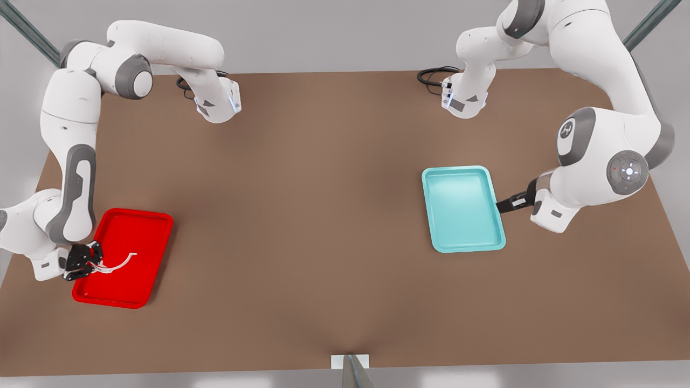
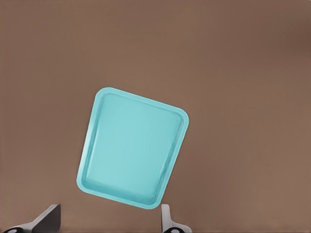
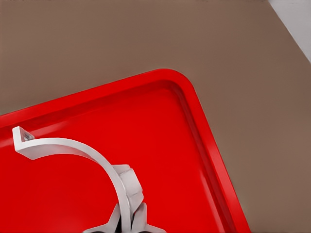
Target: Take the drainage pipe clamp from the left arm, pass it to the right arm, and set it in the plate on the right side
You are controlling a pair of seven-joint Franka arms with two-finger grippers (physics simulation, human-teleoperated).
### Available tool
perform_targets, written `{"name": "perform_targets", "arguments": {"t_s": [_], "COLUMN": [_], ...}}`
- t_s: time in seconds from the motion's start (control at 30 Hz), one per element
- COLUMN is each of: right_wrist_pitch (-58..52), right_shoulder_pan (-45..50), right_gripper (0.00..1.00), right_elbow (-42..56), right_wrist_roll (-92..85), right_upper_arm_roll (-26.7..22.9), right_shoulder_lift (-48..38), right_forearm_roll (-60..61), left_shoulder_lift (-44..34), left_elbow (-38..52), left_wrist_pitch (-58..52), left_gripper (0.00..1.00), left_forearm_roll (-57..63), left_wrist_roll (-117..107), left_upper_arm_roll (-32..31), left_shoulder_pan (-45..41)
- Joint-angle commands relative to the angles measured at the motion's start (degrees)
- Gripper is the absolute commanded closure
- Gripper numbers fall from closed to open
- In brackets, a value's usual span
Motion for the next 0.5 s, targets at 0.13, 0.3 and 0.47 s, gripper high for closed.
{"name": "perform_targets", "arguments": {"t_s": [0.13,0.3,0.47], "right_wrist_pitch": [-0.10,-0.10,-1.50], "right_shoulder_pan": [1.14,1.05,2.45], "right_gripper": [0.57,0.00,0.00], "right_elbow": [-1.27,-1.18,-0.04], "right_wrist_roll": [-10.12,-10.82,-9.16], "right_upper_arm_roll": [0.53,0.61,1.05], "right_shoulder_lift": [0.07,0.16,-0.10], "right_forearm_roll": [1.64,1.64,4.18], "left_shoulder_lift": [-0.12,-0.12,-0.20], "left_elbow": [0.03,0.03,0.03], "left_wrist_pitch": [-0.93,-1.02,-1.20], "left_gripper": [0.00,0.00,0.00], "left_forearm_roll": [0.13,0.13,0.04], "left_wrist_roll": [5.55,8.19,8.19], "left_upper_arm_roll": [0.07,-0.02,-0.11], "left_shoulder_pan": [0.42,1.39,1.21]}}
